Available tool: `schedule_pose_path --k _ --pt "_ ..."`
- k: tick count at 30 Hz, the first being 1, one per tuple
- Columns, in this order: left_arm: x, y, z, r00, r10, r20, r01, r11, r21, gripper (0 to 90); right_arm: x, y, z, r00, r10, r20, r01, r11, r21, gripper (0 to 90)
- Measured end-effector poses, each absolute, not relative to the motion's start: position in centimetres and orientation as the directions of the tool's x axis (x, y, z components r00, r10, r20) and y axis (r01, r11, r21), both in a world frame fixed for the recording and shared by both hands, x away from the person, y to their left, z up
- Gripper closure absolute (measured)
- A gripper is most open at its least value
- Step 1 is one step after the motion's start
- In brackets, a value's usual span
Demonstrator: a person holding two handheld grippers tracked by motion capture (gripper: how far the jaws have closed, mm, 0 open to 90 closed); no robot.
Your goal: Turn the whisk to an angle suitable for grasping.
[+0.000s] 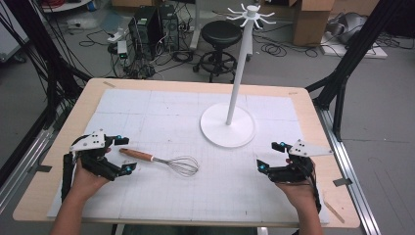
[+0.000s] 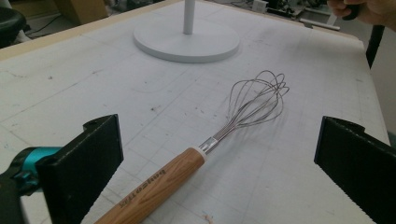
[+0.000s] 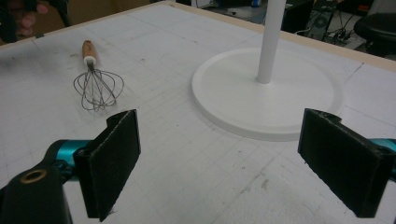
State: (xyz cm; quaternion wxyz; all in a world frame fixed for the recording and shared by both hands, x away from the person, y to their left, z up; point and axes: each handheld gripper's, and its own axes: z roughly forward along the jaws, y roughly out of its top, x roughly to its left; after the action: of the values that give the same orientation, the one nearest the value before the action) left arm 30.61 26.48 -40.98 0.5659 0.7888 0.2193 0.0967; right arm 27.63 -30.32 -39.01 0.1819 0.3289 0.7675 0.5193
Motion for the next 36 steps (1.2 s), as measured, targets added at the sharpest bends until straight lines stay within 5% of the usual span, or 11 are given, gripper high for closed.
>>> schedule_pose_path --k 32,36 --pt "33.6 23.6 -40.7 0.878 0.464 -0.115 0.328 -0.41 0.851 1.8 27.5 -30.2 -39.2 -0.722 0.689 0.065 0.334 0.265 0.905 11.8" --pt "33.8 23.6 -41.1 0.886 0.451 -0.108 0.336 -0.463 0.82 12.1 27.6 -30.1 -39.3 -0.723 0.688 0.062 0.336 0.272 0.901 11.8"
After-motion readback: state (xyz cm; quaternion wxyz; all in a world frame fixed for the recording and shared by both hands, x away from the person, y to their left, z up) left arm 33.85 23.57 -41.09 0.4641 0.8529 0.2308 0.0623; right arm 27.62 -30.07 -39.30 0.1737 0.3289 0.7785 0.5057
